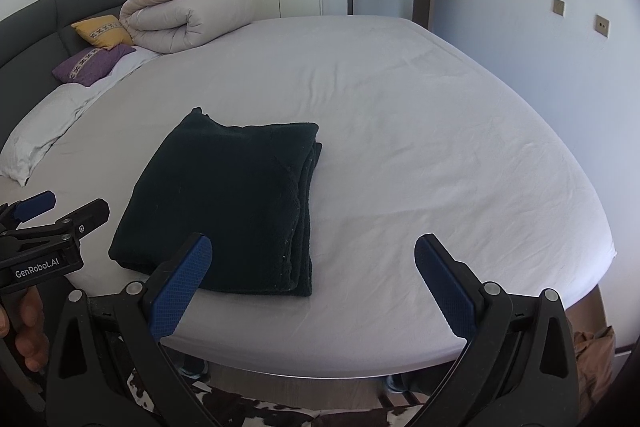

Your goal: Fold small clothes

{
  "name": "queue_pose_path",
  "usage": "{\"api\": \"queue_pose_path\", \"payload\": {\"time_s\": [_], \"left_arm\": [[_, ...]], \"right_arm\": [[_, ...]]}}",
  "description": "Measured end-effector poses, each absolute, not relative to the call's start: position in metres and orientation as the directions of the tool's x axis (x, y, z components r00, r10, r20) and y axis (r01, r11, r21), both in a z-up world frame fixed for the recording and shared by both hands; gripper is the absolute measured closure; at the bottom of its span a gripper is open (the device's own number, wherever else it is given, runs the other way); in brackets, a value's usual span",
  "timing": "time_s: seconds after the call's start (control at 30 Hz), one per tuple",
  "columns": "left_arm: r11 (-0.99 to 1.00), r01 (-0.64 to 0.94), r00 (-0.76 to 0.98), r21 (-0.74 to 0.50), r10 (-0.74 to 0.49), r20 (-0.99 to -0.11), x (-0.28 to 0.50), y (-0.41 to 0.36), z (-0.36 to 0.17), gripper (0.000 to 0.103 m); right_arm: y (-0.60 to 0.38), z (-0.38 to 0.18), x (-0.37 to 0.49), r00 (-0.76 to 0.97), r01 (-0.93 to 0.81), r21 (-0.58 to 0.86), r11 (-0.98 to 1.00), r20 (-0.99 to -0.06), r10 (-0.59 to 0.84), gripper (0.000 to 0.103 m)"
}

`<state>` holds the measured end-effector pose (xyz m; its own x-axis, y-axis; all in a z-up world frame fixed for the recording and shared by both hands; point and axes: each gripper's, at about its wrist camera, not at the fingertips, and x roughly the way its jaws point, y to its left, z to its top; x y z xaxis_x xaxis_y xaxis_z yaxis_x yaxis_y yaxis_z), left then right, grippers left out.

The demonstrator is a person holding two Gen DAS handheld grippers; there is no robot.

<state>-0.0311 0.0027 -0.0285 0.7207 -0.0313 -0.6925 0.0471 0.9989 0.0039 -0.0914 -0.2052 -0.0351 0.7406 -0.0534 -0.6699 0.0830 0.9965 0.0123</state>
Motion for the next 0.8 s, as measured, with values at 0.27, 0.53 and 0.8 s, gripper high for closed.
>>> {"api": "queue_pose_path", "payload": {"time_s": [0.27, 0.53, 0.8], "left_arm": [[0.999, 0.048, 0.719, 0.004, -0.031, -0.694, -0.0309, 0.003, -0.0308, 0.0], [0.999, 0.048, 0.717, 0.004, -0.032, -0.696, -0.0307, 0.003, -0.0323, 0.0], [0.999, 0.049, 0.714, 0.002, -0.033, -0.699, -0.0302, 0.0046, -0.0341, 0.0]], "right_arm": [[-0.2035, -0.0365, -0.0899, 0.739, 0.084, 0.013, 0.996, -0.671, -0.053, 0.0], [-0.2027, -0.0365, -0.0904, 0.739, 0.084, 0.013, 0.996, -0.671, -0.054, 0.0], [-0.2007, -0.0376, -0.0903, 0.738, 0.085, 0.012, 0.996, -0.673, -0.055, 0.0]]}}
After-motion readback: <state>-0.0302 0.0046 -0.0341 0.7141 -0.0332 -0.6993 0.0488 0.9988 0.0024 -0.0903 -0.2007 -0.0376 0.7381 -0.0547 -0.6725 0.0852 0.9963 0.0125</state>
